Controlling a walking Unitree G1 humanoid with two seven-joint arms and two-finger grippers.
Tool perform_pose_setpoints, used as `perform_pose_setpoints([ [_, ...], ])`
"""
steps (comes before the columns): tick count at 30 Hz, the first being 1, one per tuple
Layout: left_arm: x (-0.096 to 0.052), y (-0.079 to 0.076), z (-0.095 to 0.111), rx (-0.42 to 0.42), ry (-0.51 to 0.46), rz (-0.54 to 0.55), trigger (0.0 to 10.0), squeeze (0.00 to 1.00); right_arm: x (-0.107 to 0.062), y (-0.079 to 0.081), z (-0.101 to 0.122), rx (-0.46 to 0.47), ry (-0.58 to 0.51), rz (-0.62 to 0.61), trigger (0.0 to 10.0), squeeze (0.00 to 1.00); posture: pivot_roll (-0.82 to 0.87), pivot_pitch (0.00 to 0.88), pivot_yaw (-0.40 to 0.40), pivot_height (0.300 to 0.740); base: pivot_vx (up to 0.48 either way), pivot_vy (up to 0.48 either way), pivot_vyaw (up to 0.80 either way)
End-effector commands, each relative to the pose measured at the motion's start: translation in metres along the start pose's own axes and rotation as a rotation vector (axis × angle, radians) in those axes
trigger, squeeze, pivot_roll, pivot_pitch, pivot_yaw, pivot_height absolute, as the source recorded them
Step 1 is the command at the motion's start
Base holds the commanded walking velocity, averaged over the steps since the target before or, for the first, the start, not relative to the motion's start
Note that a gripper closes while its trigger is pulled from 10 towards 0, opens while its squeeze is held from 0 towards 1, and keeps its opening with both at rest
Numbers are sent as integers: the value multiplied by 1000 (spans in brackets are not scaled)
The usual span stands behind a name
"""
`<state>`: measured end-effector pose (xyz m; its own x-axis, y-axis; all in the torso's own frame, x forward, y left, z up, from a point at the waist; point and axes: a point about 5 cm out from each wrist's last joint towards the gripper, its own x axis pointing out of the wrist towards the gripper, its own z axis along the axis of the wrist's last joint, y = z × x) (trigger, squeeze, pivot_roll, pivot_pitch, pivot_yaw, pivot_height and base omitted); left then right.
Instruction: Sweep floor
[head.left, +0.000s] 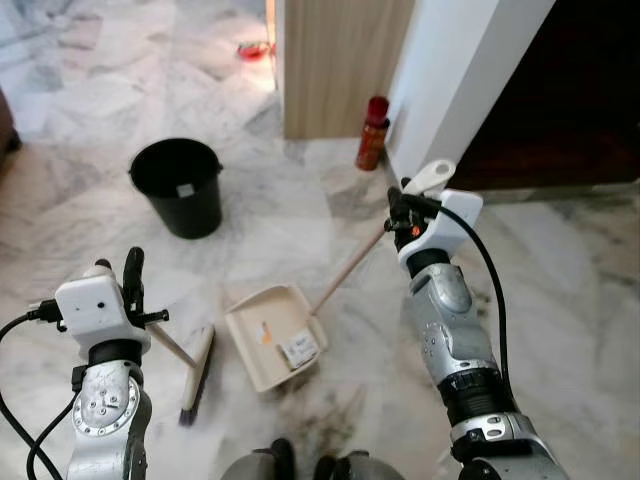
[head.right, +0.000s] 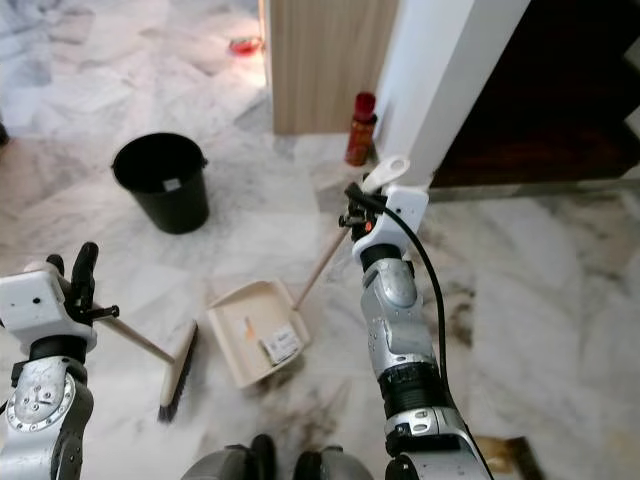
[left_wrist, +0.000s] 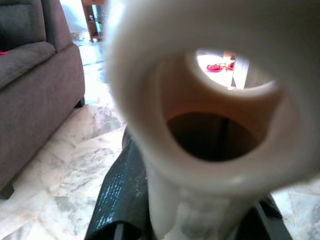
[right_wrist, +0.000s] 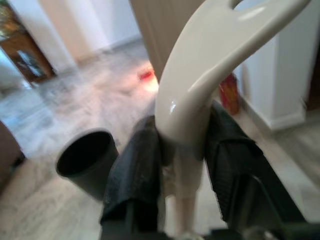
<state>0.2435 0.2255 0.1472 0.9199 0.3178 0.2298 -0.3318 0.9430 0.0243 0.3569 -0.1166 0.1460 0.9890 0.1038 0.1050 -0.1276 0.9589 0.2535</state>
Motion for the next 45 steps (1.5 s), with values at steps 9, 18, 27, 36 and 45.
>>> perform_pose_setpoints([
  [9, 2, 1, 9, 27, -47, 0, 10000, 0, 5, 2, 20, 1, -79, 13, 10000, 0, 66, 252, -59, 740, 0, 87, 0],
  [18, 0, 0, 12, 23, -59, -8, 10000, 0, 7, 1, 27, 5, -111, 16, 10000, 0, 66, 245, -58, 740, 0, 0, 0],
  [27, -1, 7, 14, 62, -68, 28, 10000, 0, 8, 2, 29, 17, -122, 25, 10000, 0, 71, 225, -53, 740, 152, 0, 0],
  [36, -2, 10, 13, 70, -65, 43, 10000, 0, 7, 2, 28, 18, -121, 23, 10000, 0, 73, 217, -49, 740, 326, 0, 0],
  [45, -2, 8, 12, 70, -59, 37, 10000, 0, 8, 3, 30, 16, -127, 21, 10000, 0, 73, 231, -49, 740, 373, 0, 0],
])
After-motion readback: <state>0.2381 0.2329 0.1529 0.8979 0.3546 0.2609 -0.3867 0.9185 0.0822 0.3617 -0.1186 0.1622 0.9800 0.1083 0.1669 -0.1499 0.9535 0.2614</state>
